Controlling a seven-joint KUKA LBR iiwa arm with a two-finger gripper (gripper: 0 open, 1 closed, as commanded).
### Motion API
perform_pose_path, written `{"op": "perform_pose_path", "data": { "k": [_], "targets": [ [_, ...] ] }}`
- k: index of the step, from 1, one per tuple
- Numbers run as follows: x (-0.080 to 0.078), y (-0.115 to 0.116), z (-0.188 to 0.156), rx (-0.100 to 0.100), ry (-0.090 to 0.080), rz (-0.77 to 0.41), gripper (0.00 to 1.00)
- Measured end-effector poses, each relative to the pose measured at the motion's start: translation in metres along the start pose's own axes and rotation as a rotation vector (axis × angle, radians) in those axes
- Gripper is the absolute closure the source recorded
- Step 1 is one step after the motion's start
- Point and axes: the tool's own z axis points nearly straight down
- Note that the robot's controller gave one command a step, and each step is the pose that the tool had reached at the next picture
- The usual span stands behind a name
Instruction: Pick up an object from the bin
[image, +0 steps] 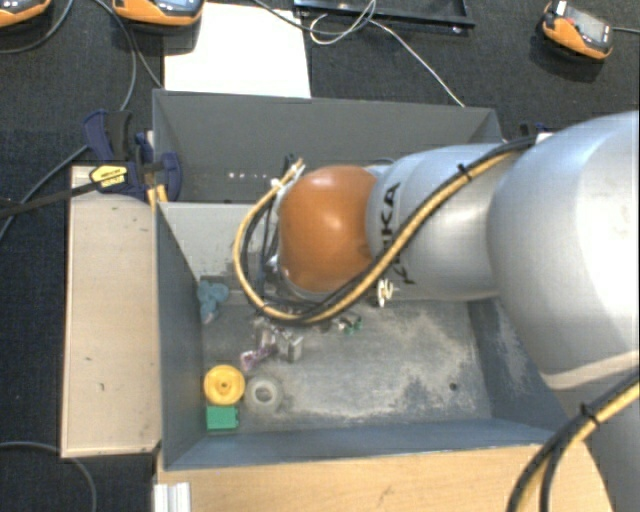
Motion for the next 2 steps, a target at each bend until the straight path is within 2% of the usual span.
{"op": "perform_pose_path", "data": {
  "k": [1,2],
  "targets": [
    [0.0,0.0,-0.009,-0.001,0.003,0.001,1.0],
    [0.0,0.001,-0.037,-0.001,0.002,0.003,1.0]
  ]
}}
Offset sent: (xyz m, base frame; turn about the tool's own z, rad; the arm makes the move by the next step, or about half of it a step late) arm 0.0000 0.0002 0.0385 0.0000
